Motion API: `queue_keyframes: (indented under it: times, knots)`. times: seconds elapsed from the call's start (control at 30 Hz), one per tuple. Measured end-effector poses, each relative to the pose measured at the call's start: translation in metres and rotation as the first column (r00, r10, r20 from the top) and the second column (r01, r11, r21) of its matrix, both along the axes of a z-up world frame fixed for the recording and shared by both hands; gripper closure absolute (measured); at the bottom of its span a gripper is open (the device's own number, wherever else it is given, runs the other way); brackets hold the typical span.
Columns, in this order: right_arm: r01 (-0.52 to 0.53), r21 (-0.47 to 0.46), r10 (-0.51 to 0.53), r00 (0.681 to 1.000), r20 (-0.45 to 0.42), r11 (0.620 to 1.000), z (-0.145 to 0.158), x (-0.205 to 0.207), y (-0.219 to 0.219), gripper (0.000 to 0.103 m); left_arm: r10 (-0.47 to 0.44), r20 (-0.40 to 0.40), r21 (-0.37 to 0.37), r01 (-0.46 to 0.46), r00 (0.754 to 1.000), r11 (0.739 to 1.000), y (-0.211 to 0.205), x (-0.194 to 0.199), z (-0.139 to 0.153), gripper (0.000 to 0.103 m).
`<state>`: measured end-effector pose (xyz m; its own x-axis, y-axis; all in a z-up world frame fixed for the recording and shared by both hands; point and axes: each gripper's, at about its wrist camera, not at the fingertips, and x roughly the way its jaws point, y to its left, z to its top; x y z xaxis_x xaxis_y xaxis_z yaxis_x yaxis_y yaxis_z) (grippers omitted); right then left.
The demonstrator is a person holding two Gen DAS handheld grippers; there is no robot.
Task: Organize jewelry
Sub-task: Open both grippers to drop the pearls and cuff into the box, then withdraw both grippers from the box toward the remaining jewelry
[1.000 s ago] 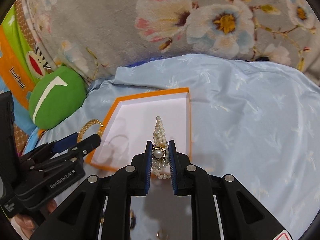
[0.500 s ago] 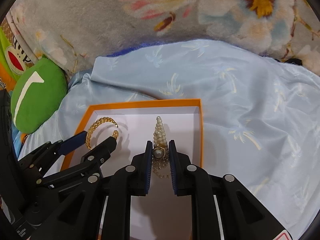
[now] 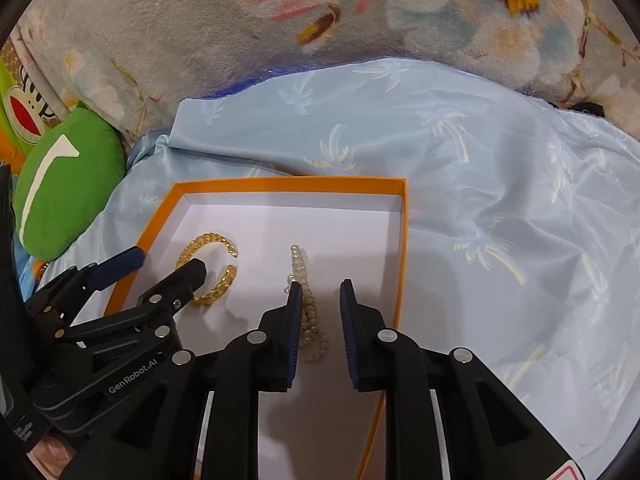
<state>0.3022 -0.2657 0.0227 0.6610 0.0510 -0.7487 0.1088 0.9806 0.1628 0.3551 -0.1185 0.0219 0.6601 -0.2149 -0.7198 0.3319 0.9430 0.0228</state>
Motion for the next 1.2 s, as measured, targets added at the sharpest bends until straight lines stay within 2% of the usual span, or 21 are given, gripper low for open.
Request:
queue_keyframes:
  times: [0.33, 0.47, 0.57, 0.67, 0.73, 0.8, 0.87, 1.0, 1.2]
  knots:
    - [0.013, -0.113, -0.013, 1.0, -0.004, 0.993, -0.001, -0.027, 0.012, 0.091, -0.025, -0.002, 0.019, 0.025, 1.0, 0.999, 0.001, -0.02, -0.002, 0.032]
    - [0.01, -0.098, -0.011, 1.0, -0.009, 0.995, 0.0, -0.034, 0.012, 0.09, -0.026, -0.012, 0.008, 0.027, 1.0, 1.0, 0.003, -0.025, -0.001, 0.032]
    - [0.016, -0.066, -0.014, 0.999, 0.034, 0.998, 0.017, -0.052, 0.01, 0.086, -0.014, -0.017, -0.03, 0.013, 1.0, 0.999, 0.012, -0.033, 0.007, 0.032]
    - [0.012, -0.051, -0.007, 0.995, 0.096, 0.999, 0.038, -0.092, 0.01, 0.08, -0.007, 0.037, -0.065, 0.009, 0.999, 0.998, 0.028, -0.059, 0.03, 0.029]
    - [-0.003, -0.04, 0.008, 0.994, 0.107, 0.999, 0.043, -0.123, 0.009, 0.078, -0.003, 0.072, -0.061, 0.008, 0.997, 0.998, 0.041, -0.082, 0.041, 0.02]
    - [-0.028, -0.023, 0.03, 0.995, 0.096, 0.999, 0.04, -0.155, 0.008, 0.077, -0.002, 0.094, -0.05, 0.007, 0.996, 0.999, 0.058, -0.111, 0.047, 0.017]
    - [-0.049, -0.011, 0.05, 0.996, 0.074, 0.999, 0.03, -0.187, 0.01, 0.077, 0.006, 0.09, -0.038, -0.003, 0.996, 0.999, 0.074, -0.137, 0.045, 0.016]
    - [-0.095, 0.007, 0.094, 0.995, 0.035, 0.995, 0.004, -0.235, 0.022, 0.077, 0.051, 0.032, -0.053, -0.049, 0.998, 0.997, 0.108, -0.18, 0.025, 0.016]
    - [-0.156, -0.008, 0.156, 0.987, 0.028, 0.988, -0.014, -0.253, 0.047, 0.077, 0.085, -0.007, -0.087, -0.086, 0.996, 0.992, 0.132, -0.23, 0.003, 0.016]
